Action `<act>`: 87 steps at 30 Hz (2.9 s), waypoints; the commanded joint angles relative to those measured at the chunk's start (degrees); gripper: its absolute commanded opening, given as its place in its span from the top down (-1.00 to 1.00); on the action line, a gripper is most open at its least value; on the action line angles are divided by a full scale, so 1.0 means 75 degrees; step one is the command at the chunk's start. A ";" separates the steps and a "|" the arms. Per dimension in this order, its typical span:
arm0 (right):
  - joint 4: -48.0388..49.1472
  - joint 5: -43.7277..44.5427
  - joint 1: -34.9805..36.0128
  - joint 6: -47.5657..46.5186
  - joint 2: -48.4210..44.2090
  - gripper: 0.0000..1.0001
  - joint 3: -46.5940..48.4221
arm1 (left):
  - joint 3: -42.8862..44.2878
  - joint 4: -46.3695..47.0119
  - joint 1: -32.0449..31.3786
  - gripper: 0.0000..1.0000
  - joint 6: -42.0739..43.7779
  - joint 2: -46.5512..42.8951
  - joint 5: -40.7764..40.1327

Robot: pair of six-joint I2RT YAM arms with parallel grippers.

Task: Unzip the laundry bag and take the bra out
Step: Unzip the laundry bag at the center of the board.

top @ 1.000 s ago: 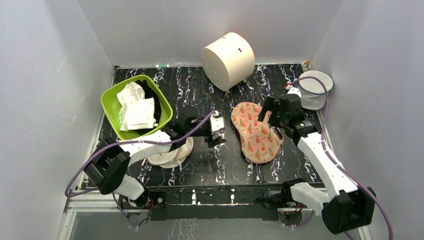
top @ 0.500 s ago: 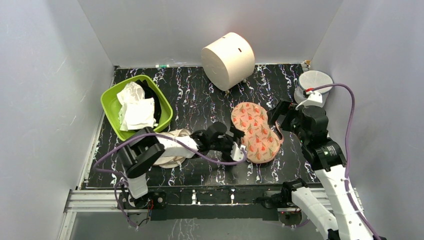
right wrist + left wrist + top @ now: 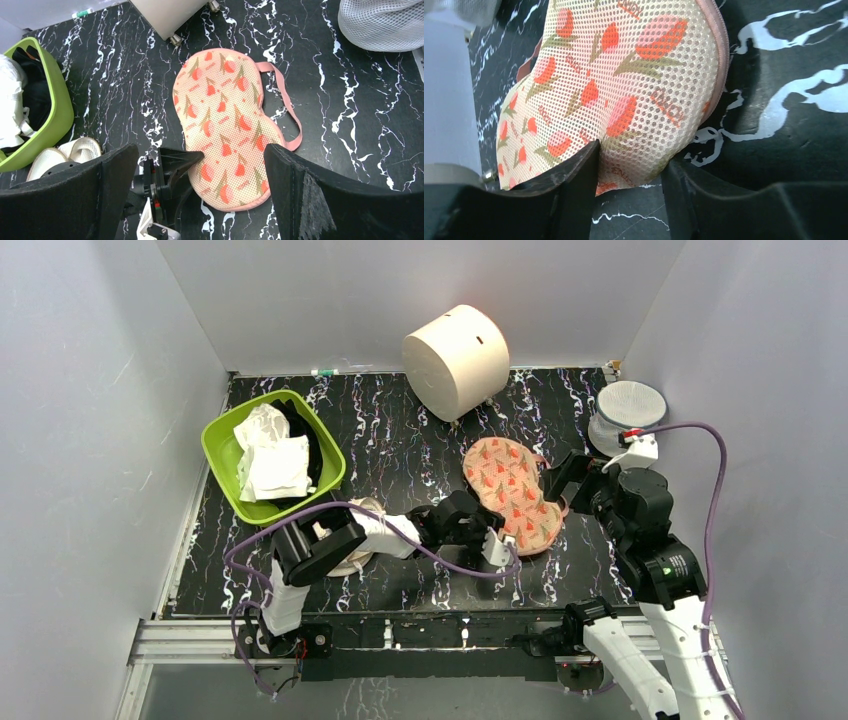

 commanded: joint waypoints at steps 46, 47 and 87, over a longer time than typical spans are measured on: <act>0.6325 -0.1287 0.2725 0.0188 0.3244 0.08 -0.3750 | 0.1532 -0.5376 0.1592 0.61 -0.8640 -0.1380 -0.0220; 0.6243 -0.1212 0.2727 0.0090 0.3257 0.09 -0.3722 | 0.1601 -0.5449 0.1633 0.62 -0.8697 -0.1309 -0.0128; 0.6329 0.1095 0.2720 0.0050 0.3390 1.00 -0.3798 | 0.2243 -0.6125 0.1737 0.58 -0.8888 -0.0636 0.0477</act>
